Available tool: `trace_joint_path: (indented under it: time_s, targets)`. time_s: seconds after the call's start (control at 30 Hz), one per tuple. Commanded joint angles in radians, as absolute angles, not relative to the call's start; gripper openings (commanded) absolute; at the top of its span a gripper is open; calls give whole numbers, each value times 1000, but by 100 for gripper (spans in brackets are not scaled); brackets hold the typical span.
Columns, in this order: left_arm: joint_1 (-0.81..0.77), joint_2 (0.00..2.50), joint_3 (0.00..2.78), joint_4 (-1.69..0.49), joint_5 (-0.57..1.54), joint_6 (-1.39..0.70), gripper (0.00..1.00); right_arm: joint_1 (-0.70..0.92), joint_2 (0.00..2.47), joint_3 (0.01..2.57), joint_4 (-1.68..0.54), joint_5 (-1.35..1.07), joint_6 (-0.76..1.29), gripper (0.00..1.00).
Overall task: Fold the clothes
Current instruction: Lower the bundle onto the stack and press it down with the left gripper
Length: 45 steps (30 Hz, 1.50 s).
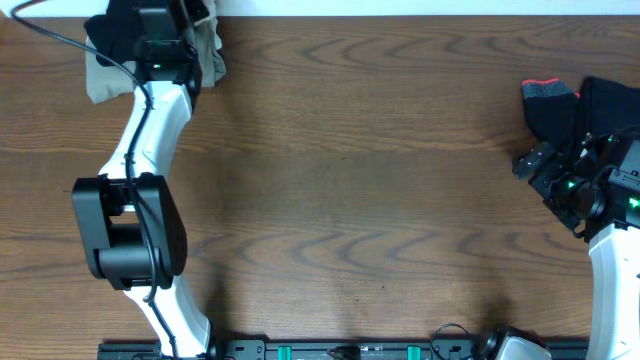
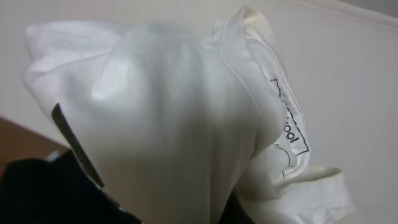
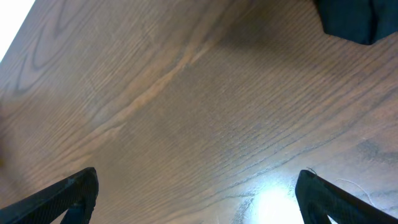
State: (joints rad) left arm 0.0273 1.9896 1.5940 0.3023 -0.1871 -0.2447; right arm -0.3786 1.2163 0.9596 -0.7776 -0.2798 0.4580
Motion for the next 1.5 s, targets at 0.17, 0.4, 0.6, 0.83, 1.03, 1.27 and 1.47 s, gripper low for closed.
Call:
trace_joint_path:
  time_s: [0.17,0.4,0.6,0.83,1.03,1.27,1.47]
  targets:
    - [144,2069,1613,290,-228,-409,7,-390,1216,968,-779,-277,447,99]
    - [176,2187,1613,270,-157,-673,25,-390,1216,968,-779,-277,447,99]
    - [174,2198,1612,135,-139,-822,47,-390,1216,968,-779,-277,447,99]
    - [171,2163,1613,121,-139,-691,98,-390,1216,968,-779,-277,447,99]
    - [171,2032,1613,82,-142,-627,98,-390,1216,968,-779,-277,447,99]
    - [171,1842,1613,57,-142,-470,98,-390,1216,968,-779,-277,447,99]
    - [173,1807,1612,51,-142,-440,98,-390,1216,968,-779,-277,447,99]
